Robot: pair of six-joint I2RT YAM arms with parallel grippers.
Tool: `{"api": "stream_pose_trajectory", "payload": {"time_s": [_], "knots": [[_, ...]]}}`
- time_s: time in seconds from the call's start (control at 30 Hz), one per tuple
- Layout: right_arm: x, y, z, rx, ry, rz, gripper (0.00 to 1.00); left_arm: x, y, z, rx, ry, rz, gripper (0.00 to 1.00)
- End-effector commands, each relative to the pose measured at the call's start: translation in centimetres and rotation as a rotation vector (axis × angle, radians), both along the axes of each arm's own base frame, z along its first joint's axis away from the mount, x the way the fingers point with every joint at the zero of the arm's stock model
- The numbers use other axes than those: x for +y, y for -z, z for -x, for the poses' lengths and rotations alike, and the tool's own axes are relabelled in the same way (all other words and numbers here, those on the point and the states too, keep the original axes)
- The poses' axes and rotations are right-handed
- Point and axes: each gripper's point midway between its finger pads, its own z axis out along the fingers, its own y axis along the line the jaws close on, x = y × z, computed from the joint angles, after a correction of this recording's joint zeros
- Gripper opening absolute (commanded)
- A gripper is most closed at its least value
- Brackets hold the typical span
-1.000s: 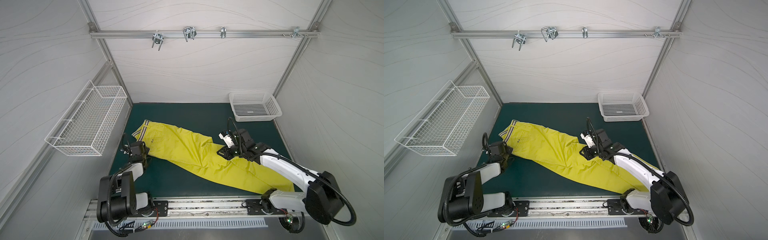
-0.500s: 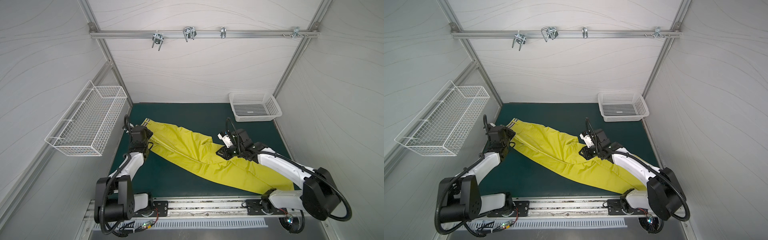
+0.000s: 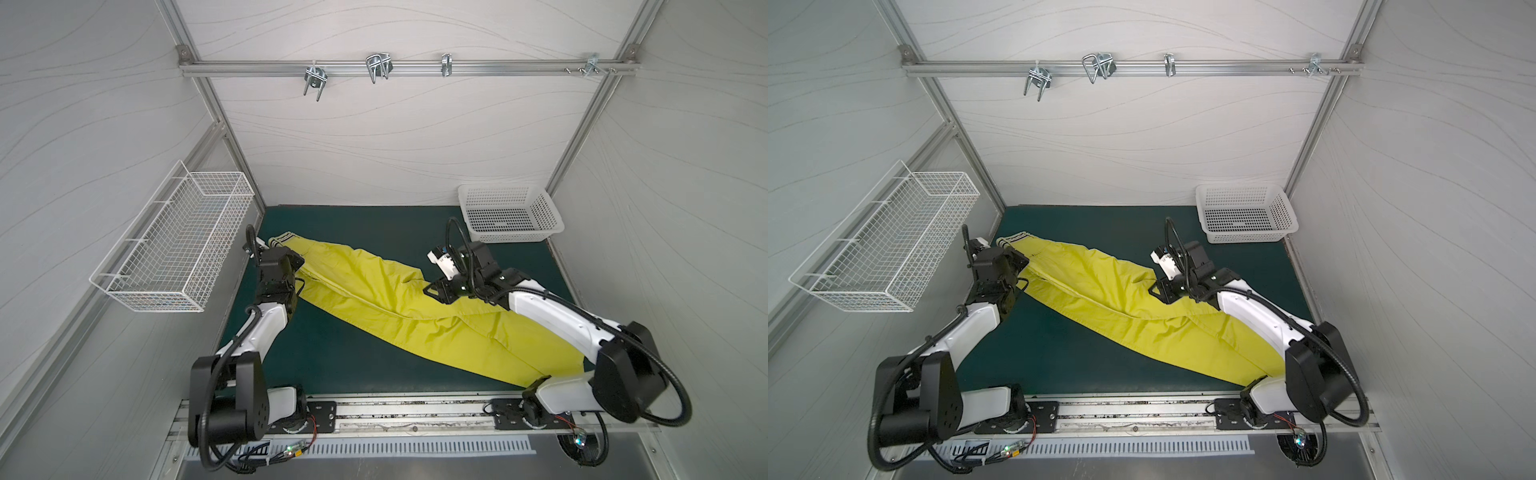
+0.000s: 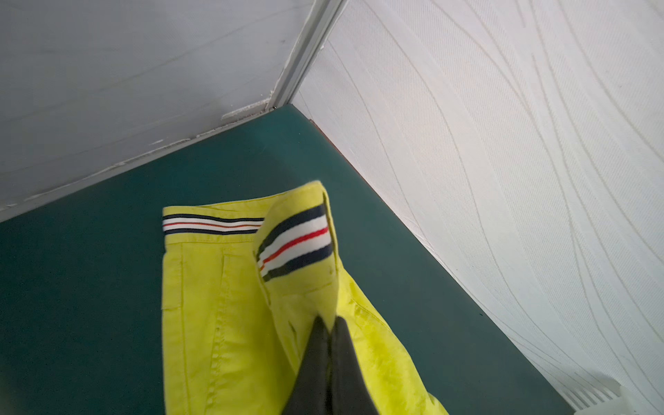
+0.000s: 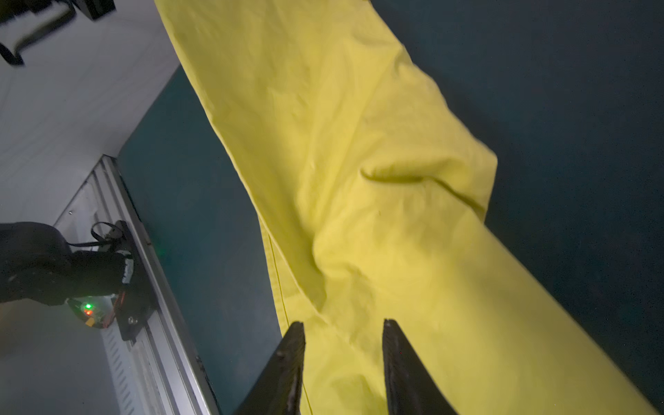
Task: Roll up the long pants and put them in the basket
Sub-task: Fold the long pant at the center of the board.
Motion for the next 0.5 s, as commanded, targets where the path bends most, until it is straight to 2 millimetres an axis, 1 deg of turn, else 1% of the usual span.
{"api": "stream_pose_trajectory", "payload": {"time_s": [0.0,0.03,0.13,0.2,0.27,0.33,0.37,0.47], "knots": [[3.6,-0.1,-1.2,0.054,-0.183,-0.015,0.36,0.9,-1.6,1.5,-0.050,-0.050,-0.061,0.00],[4.6,0.3,-2.0,0.065,-0.197,0.006,0.36,0.8,-1.4,1.8,-0.040,-0.043,-0.062,0.00],[8.1,0.2,-4.5,0.045,-0.263,0.030,0.36,0.6,-0.8,2.4,-0.009,-0.036,-0.054,0.00],[10.8,0.6,-5.5,-0.004,-0.327,0.051,0.37,0.6,-0.7,2.6,-0.004,-0.038,-0.051,0.00],[12.9,1.4,-6.3,-0.020,-0.369,0.071,0.37,0.7,-0.5,2.8,-0.002,-0.048,-0.045,0.00],[14.8,2.4,-6.6,-0.012,-0.416,0.070,0.38,0.7,-0.5,2.8,0.002,-0.047,-0.052,0.00],[15.9,3.2,-6.6,-0.008,-0.436,0.072,0.38,0.7,-0.6,2.8,0.003,-0.046,-0.055,0.00],[18.2,5.3,-6.4,-0.016,-0.474,0.085,0.41,0.8,-0.7,2.8,0.009,-0.049,-0.061,0.00]]}}
